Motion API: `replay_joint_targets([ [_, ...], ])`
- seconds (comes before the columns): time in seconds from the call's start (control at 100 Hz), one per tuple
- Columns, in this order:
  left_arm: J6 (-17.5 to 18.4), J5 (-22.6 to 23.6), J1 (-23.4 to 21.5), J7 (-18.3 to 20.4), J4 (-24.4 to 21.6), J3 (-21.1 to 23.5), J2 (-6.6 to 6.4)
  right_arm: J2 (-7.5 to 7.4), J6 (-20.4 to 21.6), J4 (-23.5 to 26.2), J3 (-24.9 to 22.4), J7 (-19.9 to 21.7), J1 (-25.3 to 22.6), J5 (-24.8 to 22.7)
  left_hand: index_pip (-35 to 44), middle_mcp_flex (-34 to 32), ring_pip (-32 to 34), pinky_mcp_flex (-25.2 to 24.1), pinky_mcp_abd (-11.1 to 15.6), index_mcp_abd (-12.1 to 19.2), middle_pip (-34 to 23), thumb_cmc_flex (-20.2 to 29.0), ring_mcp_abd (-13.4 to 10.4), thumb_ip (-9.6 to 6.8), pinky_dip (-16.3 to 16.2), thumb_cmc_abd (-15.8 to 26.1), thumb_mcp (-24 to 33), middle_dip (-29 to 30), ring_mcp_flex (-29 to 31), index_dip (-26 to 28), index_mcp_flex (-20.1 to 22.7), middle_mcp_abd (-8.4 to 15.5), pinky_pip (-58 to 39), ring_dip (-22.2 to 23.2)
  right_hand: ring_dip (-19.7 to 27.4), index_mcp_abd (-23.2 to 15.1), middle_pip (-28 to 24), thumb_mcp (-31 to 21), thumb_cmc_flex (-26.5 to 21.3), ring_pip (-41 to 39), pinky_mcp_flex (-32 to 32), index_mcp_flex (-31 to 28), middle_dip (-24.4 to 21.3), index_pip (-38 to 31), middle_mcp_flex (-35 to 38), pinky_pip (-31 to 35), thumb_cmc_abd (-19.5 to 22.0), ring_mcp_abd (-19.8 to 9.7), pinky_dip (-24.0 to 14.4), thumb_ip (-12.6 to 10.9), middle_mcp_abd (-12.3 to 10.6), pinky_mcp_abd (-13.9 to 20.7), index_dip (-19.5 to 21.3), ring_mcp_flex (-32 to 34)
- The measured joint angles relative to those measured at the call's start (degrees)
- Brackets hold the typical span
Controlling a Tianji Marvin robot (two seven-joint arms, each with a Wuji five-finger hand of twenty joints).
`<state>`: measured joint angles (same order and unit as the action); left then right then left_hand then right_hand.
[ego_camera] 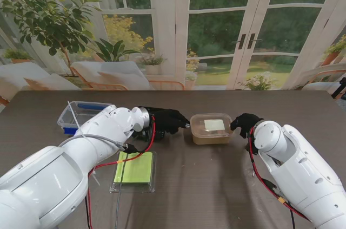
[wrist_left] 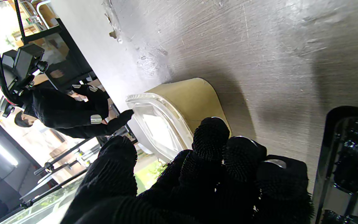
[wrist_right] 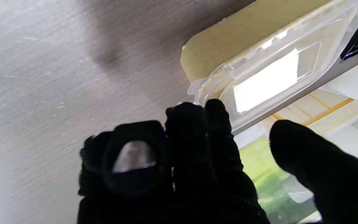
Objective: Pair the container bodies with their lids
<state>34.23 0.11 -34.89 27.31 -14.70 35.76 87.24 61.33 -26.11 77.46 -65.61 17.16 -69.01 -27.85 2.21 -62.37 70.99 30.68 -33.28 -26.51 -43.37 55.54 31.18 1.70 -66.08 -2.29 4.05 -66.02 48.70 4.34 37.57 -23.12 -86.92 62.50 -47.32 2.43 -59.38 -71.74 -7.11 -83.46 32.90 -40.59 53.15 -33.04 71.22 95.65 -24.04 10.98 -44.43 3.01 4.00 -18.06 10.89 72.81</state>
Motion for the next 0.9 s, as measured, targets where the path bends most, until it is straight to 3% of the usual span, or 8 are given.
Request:
replay_joint_targets([
  [0.55, 0.06, -0.32, 0.39, 1.18, 0.01, -0.08, 0.03, 0.19, -0.31, -0.34, 0.05, -0.61, -0.03, 1.12, 0.00, 0.00, 0.00, 0.00, 0.00, 0.03, 0.00, -0.03, 0.00, 0.00, 0.00, -0.01, 0.63, 0.00, 0.00, 0.00, 0.00, -0.01, 0.00, 0.00, 0.00, 0.47, 0.00, 0.00, 0.00, 0.00, 0.00, 0.00, 0.00, -1.05, 0.00, 0.00, 0.01, 0.00, 0.00, 0.00, 0.00, 0.00, 0.09, 0.00],
  [0.9, 0.74, -0.37, 0.38, 0.45, 0.05, -0.06, 0.20, 0.49, -0.17, -0.86, -0.04, -1.72, -0.10, 1.68, 0.00, 0.00, -0.01, 0.00, 0.00, 2.79, 0.00, -0.03, 0.01, 0.00, 0.00, -0.02, 1.36, 0.00, 0.00, 0.00, 0.00, -0.01, 0.00, 0.00, 0.00, 0.59, 0.00, 0.00, 0.00, 0.00, 0.00, 0.00, 0.00, -1.62, 0.00, 0.00, 0.01, 0.00, 0.00, 0.00, 0.01, 0.00, 0.13, 0.00],
])
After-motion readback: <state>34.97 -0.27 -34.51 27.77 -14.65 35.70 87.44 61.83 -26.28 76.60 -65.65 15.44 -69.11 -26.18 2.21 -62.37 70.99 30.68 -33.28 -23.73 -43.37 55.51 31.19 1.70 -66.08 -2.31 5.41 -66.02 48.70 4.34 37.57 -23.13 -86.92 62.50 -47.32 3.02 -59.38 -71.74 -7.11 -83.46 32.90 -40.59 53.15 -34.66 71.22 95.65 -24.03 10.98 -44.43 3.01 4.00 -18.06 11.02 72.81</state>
